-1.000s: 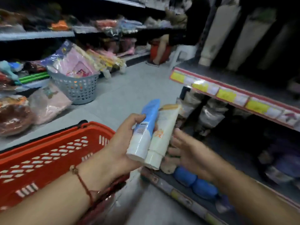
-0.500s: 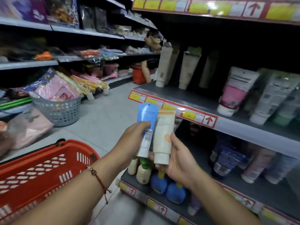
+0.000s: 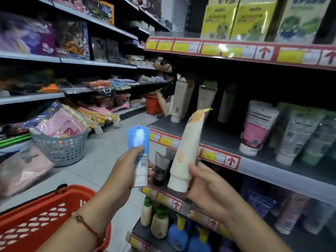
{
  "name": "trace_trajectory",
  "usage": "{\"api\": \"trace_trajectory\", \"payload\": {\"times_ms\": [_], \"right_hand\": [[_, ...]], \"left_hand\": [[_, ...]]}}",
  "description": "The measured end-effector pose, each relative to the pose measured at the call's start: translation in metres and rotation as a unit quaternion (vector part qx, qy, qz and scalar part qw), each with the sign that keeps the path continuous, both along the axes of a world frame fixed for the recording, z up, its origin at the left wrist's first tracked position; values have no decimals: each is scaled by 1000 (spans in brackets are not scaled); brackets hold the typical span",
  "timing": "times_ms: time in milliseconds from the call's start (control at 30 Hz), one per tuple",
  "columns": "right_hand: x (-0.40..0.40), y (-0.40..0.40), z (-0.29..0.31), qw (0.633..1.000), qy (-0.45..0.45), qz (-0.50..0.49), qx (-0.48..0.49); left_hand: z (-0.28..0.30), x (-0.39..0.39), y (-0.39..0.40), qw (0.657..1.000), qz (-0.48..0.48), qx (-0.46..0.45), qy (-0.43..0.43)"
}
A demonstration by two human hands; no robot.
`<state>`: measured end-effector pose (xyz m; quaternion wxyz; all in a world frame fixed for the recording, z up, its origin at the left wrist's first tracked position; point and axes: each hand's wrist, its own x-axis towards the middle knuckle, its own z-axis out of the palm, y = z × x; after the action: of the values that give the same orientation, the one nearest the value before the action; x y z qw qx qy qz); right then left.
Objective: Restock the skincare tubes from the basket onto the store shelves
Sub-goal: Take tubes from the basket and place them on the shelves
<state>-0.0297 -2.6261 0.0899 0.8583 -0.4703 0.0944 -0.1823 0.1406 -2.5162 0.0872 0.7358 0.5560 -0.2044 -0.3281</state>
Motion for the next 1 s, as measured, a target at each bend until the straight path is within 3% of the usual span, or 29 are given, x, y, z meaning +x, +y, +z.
{"api": "trace_trajectory", "payload": {"times_ms": [133, 267, 500, 733, 867, 933, 1000], "right_hand": [[58, -13, 67, 974, 54, -138, -170], [129, -44, 104, 884, 143, -283, -345], [195, -79, 81, 777, 286, -416, -376], [211, -90, 70, 755, 312, -442, -372], [176, -64, 68, 742, 205, -467, -435], [138, -39, 49, 744, 145, -430, -490], [96, -13, 18, 778, 144, -355, -499]], "left_hand": [[9, 12, -1, 999, -10, -34, 25], [9, 30, -6, 999, 15, -34, 13], [-6, 51, -10, 999, 32, -16, 9], [-13, 47, -7, 999, 19, 12, -23], [-19, 37, -8, 999, 5, 27, -34], [-24, 27, -10, 999, -17, 32, -34], [-31, 13, -14, 998, -51, 40, -24]]}}
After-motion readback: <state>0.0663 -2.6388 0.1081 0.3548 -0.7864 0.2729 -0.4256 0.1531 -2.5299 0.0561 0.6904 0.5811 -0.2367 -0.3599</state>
